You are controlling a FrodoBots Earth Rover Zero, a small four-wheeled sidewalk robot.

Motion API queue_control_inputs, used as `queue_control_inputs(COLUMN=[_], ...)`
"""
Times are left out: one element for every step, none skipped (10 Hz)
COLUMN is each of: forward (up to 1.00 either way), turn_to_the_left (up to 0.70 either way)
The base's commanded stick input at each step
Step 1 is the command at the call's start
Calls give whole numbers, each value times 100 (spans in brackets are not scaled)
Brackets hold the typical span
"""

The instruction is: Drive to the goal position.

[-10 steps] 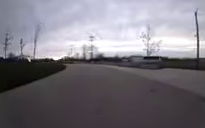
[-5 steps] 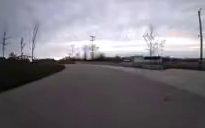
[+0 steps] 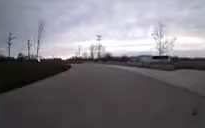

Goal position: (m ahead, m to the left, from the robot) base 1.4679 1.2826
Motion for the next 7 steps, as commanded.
queue_control_inputs(forward=[100, 100, 100, 100, 100, 100, 100], turn_to_the_left=[0, 0, 0, 0, 0, 0, 0])
